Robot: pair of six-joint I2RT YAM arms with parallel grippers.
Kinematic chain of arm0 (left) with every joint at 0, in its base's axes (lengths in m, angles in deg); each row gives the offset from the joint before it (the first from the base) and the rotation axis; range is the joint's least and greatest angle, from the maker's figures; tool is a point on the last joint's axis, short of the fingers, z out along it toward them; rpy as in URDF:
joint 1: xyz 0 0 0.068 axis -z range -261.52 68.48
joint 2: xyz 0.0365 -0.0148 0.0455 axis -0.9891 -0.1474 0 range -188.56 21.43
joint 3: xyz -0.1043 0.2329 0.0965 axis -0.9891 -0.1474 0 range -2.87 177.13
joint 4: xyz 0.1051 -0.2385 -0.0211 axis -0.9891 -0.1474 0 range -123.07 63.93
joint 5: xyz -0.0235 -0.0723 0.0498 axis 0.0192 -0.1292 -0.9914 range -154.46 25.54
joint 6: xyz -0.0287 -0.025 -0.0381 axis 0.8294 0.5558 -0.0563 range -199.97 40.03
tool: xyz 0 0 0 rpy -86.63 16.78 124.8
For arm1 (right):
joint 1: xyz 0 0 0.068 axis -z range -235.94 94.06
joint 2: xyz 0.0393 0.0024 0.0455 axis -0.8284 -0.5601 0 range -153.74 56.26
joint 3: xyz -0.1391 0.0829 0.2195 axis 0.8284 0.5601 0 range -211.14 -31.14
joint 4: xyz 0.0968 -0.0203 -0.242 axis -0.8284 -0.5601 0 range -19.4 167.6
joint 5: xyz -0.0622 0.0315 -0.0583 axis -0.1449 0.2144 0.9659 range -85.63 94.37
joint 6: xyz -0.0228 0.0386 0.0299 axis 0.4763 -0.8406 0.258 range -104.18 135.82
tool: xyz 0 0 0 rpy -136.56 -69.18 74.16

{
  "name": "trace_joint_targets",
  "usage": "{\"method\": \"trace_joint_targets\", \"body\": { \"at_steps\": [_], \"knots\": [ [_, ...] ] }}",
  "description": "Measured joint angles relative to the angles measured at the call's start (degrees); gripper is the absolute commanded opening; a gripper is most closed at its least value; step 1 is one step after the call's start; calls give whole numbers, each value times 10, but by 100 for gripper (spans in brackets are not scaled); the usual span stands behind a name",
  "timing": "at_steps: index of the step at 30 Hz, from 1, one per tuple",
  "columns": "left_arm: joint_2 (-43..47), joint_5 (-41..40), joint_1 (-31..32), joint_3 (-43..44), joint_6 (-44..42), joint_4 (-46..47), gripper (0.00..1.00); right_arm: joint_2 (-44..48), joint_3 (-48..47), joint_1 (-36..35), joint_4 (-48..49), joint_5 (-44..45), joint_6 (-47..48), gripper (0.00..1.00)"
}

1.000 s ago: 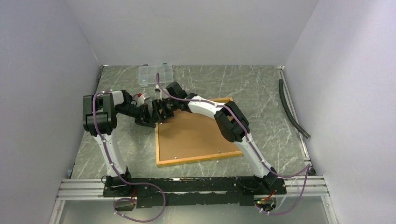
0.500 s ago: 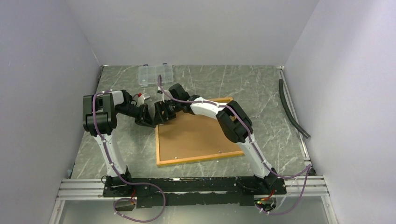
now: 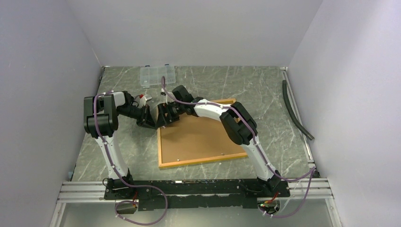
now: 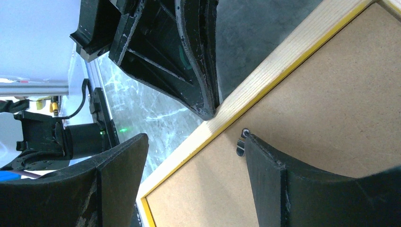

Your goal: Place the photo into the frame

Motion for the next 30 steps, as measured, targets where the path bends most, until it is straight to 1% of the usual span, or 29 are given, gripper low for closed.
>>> {"method": "trace_joint_targets", "body": {
  "at_steps": [6, 16, 30],
  "knots": [
    [0, 0, 0, 0, 0, 0, 5, 0, 4, -1, 6, -1, -19, 76],
    [1, 0, 0, 0, 0, -1, 4, 24, 71, -2, 81, -5, -61, 76],
    [2, -1, 0, 0, 0, -1, 3, 15, 68, -3, 101, -2, -110, 74]
  ]
}}
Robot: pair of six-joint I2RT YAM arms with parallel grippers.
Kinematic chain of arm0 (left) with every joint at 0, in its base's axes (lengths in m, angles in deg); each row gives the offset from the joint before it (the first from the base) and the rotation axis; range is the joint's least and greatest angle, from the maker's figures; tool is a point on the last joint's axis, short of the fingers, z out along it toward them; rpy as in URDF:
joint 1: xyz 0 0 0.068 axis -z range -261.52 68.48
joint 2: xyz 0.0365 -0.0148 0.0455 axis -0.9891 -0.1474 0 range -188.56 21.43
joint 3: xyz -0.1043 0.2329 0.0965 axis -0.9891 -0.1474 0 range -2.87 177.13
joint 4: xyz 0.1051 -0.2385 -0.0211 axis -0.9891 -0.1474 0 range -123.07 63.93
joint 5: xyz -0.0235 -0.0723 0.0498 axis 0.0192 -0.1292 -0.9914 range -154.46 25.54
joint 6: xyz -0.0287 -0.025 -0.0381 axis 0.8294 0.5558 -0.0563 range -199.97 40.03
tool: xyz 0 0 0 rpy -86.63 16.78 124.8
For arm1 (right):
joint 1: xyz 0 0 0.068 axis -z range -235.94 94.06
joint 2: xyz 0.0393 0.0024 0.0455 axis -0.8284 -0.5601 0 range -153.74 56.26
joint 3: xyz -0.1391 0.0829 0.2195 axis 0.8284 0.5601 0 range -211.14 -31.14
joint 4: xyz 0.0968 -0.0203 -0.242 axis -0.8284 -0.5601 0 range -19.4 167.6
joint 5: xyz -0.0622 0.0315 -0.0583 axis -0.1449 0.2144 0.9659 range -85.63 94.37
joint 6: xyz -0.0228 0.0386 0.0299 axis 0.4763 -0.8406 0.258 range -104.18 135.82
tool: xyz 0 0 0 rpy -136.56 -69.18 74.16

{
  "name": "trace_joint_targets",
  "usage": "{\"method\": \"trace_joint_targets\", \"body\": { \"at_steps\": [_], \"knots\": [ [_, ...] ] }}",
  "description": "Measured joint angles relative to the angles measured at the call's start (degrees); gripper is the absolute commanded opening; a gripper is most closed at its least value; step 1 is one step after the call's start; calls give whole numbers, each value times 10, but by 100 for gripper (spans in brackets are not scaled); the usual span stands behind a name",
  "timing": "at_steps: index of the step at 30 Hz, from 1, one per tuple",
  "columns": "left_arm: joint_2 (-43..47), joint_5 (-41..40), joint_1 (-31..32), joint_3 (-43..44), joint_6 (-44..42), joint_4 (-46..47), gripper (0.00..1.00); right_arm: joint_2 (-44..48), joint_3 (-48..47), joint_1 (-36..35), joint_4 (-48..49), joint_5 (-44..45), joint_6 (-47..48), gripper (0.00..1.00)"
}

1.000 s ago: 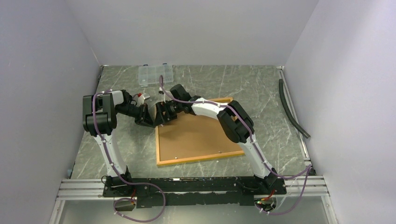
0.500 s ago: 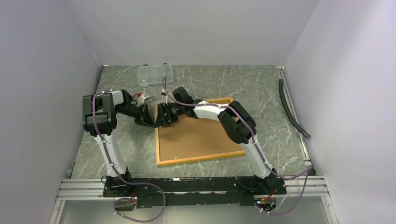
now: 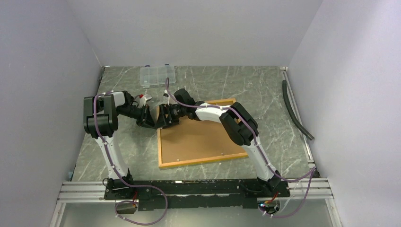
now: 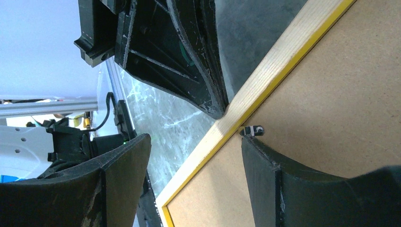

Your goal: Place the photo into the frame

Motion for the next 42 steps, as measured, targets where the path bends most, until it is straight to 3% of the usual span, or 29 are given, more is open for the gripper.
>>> {"method": "trace_joint_targets", "body": {
  "at_steps": [28, 42],
  "knots": [
    [0, 0, 0, 0, 0, 0, 3, -6, -1, -12, 32, 34, -49, 77],
    [0, 0, 0, 0, 0, 0, 3, 44, 82, -13, 63, 47, -53, 79]
  ]
}}
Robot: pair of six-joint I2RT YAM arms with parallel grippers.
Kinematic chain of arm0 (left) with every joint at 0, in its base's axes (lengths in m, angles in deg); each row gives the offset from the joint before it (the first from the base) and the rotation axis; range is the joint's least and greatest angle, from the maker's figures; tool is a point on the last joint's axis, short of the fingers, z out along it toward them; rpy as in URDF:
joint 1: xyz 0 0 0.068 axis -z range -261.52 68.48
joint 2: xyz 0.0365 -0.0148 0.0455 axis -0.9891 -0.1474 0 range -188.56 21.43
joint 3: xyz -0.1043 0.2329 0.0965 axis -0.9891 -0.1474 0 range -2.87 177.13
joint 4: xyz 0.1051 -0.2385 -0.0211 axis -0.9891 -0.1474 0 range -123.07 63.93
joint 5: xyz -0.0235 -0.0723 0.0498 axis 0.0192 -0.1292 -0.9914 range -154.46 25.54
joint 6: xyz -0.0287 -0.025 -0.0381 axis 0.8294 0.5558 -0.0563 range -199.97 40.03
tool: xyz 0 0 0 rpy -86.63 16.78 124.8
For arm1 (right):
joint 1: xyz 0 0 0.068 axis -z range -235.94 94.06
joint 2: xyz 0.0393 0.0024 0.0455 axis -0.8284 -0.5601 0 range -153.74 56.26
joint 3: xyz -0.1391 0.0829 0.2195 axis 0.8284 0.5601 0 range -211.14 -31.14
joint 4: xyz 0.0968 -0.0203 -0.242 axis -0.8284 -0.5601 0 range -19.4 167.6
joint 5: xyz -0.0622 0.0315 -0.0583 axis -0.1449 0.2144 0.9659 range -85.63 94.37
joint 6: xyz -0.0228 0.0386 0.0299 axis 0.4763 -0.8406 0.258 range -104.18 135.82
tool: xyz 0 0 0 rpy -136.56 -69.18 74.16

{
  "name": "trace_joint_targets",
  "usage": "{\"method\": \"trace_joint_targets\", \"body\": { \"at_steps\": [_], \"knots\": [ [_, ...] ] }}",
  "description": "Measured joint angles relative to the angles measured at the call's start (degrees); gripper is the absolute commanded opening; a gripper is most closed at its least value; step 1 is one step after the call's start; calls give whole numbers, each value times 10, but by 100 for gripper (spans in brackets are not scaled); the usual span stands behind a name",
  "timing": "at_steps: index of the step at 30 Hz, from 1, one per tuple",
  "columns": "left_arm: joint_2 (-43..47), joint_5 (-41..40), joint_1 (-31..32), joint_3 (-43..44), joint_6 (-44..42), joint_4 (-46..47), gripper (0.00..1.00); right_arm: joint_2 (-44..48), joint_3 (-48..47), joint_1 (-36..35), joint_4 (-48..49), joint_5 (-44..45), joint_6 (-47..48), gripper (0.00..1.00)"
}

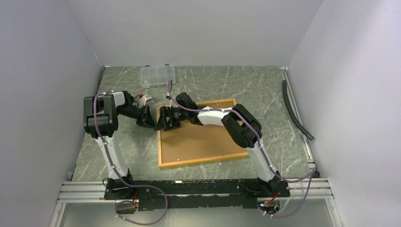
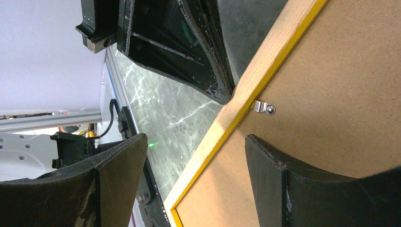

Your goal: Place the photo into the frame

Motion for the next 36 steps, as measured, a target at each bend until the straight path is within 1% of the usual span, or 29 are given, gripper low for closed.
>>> {"method": "trace_joint_targets", "body": {
  "at_steps": [14, 36],
  "knots": [
    [0, 0, 0, 0, 0, 0, 3, -28, -47, 0, -9, 17, -5, 77],
    [0, 0, 0, 0, 0, 0, 3, -37, -53, -4, 2, 16, -29, 76]
  ]
}}
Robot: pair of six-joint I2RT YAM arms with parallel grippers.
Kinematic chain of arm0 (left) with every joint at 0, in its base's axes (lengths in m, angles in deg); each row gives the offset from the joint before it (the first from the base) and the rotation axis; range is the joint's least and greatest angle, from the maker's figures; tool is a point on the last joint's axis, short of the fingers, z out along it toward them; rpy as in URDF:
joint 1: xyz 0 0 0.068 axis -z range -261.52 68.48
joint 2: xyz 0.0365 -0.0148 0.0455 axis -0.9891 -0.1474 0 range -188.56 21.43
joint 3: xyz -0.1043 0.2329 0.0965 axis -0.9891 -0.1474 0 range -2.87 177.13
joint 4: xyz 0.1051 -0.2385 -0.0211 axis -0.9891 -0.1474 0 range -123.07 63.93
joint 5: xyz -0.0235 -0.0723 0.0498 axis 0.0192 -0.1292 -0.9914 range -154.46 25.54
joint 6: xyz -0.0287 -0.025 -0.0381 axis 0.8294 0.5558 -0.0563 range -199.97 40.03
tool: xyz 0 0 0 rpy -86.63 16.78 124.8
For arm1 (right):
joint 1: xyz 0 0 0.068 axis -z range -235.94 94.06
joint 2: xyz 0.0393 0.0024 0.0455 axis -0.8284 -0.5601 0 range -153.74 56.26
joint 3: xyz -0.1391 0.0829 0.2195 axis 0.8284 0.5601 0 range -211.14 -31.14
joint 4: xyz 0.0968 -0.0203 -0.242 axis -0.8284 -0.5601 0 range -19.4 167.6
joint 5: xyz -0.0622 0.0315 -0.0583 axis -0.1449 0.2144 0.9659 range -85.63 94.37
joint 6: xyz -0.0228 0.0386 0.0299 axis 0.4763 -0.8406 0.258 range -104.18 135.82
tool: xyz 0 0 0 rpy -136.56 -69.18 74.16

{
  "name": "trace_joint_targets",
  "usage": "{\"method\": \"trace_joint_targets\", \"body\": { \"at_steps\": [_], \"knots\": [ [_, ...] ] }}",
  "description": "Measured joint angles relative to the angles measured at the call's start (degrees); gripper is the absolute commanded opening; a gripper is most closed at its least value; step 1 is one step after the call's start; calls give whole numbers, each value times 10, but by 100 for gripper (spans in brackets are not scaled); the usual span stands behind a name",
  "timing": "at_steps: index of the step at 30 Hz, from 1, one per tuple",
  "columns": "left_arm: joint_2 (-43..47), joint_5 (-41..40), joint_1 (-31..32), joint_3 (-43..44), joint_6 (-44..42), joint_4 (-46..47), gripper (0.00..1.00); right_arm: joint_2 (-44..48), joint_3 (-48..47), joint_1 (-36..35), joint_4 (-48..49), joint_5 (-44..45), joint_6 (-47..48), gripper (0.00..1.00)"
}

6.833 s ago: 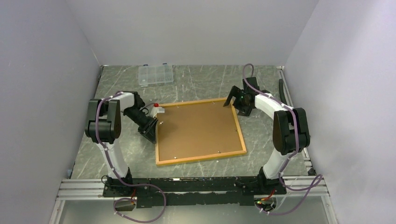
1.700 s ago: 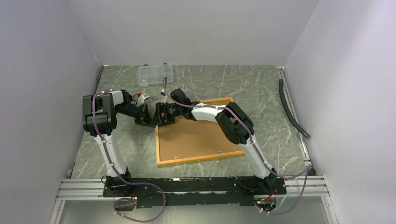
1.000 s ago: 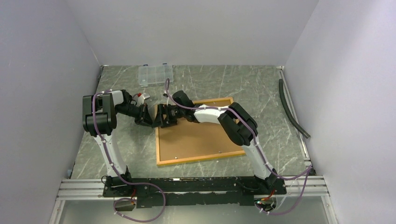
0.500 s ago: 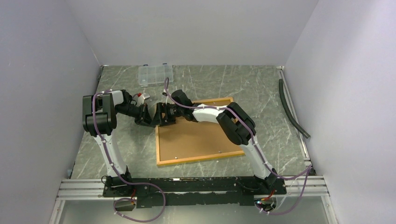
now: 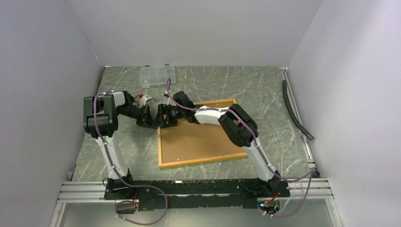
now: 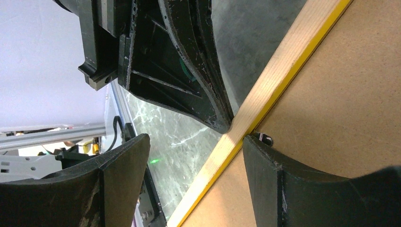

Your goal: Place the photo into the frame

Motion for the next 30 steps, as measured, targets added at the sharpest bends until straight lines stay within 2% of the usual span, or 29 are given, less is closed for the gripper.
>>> {"method": "trace_joint_targets", "body": {
  "at_steps": [3, 7, 10, 13, 16, 19, 20, 21, 26, 30],
  "knots": [
    [0, 0, 0, 0, 0, -1, 4, 3, 1, 0, -3, 0, 11, 81],
    [0, -5, -3, 6, -4, -5, 16, 49, 33, 2, -40, 0, 78, 85],
    [4, -14, -9, 17, -15, -10, 31, 127, 60, 4, -135, 6, 175, 86],
    [26, -18, -20, 35, -26, -30, 39, 222, 79, 4, -242, 44, 268, 86],
    [64, -21, -29, 52, -37, -57, 45, 324, 134, 2, -306, 87, 341, 86],
    [122, -28, -38, 66, -46, -81, 70, 409, 210, -6, -360, 117, 401, 88],
    [132, -30, -40, 70, -52, -90, 85, 422, 226, -10, -376, 124, 415, 88],
    [156, -31, -43, 73, -56, -100, 94, 433, 245, -17, -391, 134, 432, 89],
    [231, -47, -55, 87, -61, -148, 95, 424, 287, -56, -450, 188, 493, 88],
    [292, -78, -61, 87, -59, -163, 95, 399, 290, -86, -454, 223, 512, 85]
  ]
}}
